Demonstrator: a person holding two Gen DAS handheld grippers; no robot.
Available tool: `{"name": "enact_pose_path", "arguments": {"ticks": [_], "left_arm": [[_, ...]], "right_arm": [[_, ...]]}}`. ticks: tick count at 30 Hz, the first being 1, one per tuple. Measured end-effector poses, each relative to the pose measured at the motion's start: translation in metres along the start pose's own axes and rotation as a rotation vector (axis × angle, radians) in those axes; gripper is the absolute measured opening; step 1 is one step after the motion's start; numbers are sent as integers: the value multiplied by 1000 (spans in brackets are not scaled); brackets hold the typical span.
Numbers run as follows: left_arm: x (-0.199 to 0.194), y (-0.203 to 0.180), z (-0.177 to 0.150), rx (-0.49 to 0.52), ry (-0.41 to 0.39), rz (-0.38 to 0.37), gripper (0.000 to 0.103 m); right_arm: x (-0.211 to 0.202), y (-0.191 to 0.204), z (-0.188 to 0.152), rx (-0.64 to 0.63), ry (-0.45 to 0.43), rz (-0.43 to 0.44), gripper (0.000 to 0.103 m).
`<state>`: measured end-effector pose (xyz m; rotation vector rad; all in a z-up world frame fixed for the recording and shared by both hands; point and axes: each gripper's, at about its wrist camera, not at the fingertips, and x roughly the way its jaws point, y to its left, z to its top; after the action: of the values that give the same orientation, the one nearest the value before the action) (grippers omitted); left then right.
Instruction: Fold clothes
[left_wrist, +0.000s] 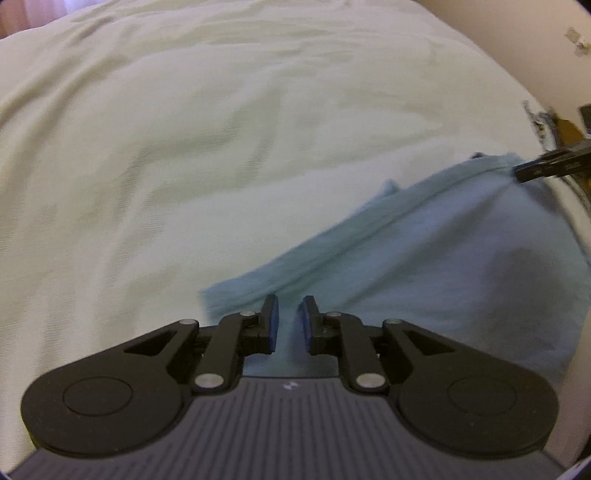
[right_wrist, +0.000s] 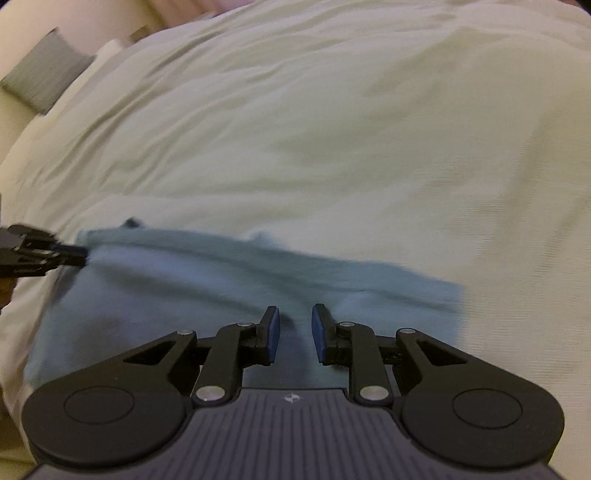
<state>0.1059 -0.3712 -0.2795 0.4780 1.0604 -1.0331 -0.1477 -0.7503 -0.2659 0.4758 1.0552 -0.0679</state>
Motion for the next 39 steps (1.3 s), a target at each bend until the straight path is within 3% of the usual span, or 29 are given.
{"name": "enact_pose_path", "arguments": {"ticks": [2, 4, 9, 13, 18, 22, 29, 34, 39], "left_arm": [[-1, 9, -1, -22, 4, 21, 11], [-4, 16, -2, -28, 5, 47, 10], [-27, 18, -4, -58, -18, 120, 11], [-53, 8, -11, -70, -52, 122, 11], [-73, -18, -10, -34, -65, 81, 14], [-73, -47, 10, 108, -42, 5, 23], [-49, -103, 78, 494, -8, -214, 39], [-25, -156, 115, 826, -5, -311, 53], [23, -200, 148, 976, 24, -408, 57]], "right_arm": [[-9, -17, -1, 30, -10, -17, 22], [-15, -28, -5, 57, -13, -77, 28], [-39, -48, -15, 137, -56, -191, 32], [-63, -33, -21, 138, -104, -173, 33], [-88, -5, -48, 227, -155, -115, 36], [-111, 19, -89, 367, -200, -78, 43], [-135, 62, -191, 685, -239, -78, 45], [-124, 91, -247, 899, -295, -87, 53], [-89, 105, -267, 1014, -367, -92, 56]]}}
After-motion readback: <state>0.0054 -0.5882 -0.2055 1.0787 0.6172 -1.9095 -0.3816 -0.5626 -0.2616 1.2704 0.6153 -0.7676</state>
